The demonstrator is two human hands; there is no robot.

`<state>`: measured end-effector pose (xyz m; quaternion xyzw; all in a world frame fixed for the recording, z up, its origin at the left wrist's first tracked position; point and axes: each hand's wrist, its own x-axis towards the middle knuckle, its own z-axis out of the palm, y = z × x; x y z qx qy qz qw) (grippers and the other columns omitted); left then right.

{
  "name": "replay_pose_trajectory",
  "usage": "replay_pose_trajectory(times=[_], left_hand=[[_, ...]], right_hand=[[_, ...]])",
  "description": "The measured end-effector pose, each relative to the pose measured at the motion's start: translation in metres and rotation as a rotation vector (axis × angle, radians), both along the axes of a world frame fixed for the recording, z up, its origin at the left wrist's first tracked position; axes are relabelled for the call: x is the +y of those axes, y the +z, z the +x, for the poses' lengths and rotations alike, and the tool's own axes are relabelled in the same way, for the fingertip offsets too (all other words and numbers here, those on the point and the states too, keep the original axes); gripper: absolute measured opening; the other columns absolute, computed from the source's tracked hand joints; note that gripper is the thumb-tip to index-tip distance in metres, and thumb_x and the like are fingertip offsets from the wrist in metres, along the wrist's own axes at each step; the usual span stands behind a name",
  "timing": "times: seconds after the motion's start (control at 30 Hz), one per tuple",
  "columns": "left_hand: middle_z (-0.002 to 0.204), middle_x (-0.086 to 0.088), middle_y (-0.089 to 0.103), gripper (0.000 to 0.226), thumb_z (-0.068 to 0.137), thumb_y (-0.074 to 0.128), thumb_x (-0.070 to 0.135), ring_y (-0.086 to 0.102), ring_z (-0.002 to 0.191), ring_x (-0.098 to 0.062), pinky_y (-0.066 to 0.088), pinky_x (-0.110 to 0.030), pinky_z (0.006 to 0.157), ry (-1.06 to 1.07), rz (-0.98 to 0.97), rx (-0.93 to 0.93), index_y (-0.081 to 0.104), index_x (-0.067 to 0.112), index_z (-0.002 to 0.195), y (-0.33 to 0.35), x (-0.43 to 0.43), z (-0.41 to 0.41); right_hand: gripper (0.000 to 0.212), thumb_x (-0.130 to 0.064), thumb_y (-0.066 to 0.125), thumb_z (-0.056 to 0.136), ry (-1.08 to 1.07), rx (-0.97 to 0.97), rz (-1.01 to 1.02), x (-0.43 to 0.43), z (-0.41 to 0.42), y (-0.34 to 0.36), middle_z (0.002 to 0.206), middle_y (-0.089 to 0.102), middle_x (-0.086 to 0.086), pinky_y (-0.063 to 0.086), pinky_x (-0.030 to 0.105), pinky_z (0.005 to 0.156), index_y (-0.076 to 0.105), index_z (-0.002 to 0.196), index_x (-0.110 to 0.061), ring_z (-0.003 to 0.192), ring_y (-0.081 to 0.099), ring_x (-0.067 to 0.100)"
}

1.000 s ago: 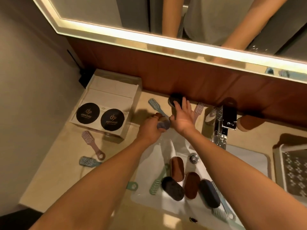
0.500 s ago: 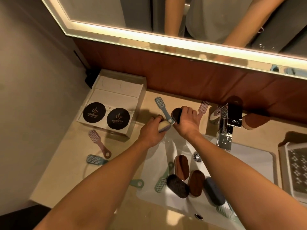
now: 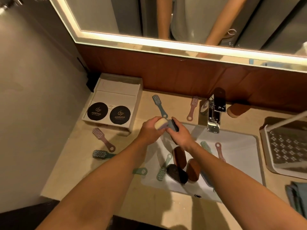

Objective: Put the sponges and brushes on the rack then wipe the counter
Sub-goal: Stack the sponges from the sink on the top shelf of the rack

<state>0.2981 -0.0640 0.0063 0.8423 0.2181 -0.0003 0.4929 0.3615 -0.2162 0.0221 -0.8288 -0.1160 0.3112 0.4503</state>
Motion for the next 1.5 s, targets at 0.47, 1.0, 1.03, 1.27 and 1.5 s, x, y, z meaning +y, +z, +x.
replay_pose_trajectory(times=[0.47, 1.0, 1.03, 1.27, 1.5], left_hand=[[0.100, 0.005, 0.069, 0.029, 0.095, 0.048, 0.063, 0.063, 0.094, -0.025, 0.052, -0.042, 0.084, -0.056, 0.185, 0.063, 0.055, 0.034, 0.098, 0.062, -0.025, -0.038], [0.088, -0.002, 0.066, 0.038, 0.103, 0.035, 0.050, 0.062, 0.089, -0.031, 0.051, -0.043, 0.076, -0.379, 0.421, -0.012, 0.052, 0.028, 0.077, 0.120, -0.084, -0.023], [0.092, 0.000, 0.066, 0.038, 0.099, 0.035, 0.058, 0.062, 0.091, -0.029, 0.051, -0.042, 0.079, -0.363, 0.394, -0.006, 0.055, 0.030, 0.083, 0.121, -0.085, -0.021], [0.103, 0.001, 0.064, 0.049, 0.089, 0.060, 0.064, 0.062, 0.091, -0.021, 0.053, -0.038, 0.075, -0.367, 0.332, 0.050, 0.046, 0.024, 0.114, 0.142, -0.101, -0.006], [0.098, -0.007, 0.048, 0.045, 0.086, 0.070, 0.034, 0.054, 0.079, -0.023, 0.044, -0.031, 0.054, -0.383, 0.205, -0.022, 0.036, 0.013, 0.107, 0.174, -0.152, 0.029]], right_hand=[[0.019, -0.036, 0.045, 0.097, -0.110, -0.330, -0.110, -0.029, -0.060, 0.077, 0.088, 0.065, -0.001, 0.046, 0.036, 0.073, 0.060, 0.090, -0.025, 0.085, 0.059, 0.023], [0.021, -0.037, 0.047, 0.090, -0.272, -0.377, -0.157, -0.078, -0.081, 0.123, 0.081, 0.064, -0.002, 0.044, 0.036, 0.063, 0.061, 0.078, -0.027, 0.078, 0.058, 0.022], [0.018, -0.039, 0.048, 0.092, -0.252, -0.376, -0.157, -0.084, -0.078, 0.120, 0.089, 0.066, -0.003, 0.048, 0.037, 0.069, 0.062, 0.090, -0.028, 0.083, 0.059, 0.021], [0.053, -0.037, 0.068, 0.088, -0.322, -0.277, 0.015, -0.135, -0.057, 0.119, 0.112, 0.058, 0.000, 0.055, 0.037, 0.081, 0.034, 0.125, -0.021, 0.093, 0.061, 0.013], [0.031, -0.034, 0.071, 0.084, -0.281, -0.506, -0.060, -0.204, -0.023, 0.156, 0.087, 0.060, -0.004, 0.046, 0.031, 0.061, 0.046, 0.097, -0.022, 0.072, 0.056, 0.013]])
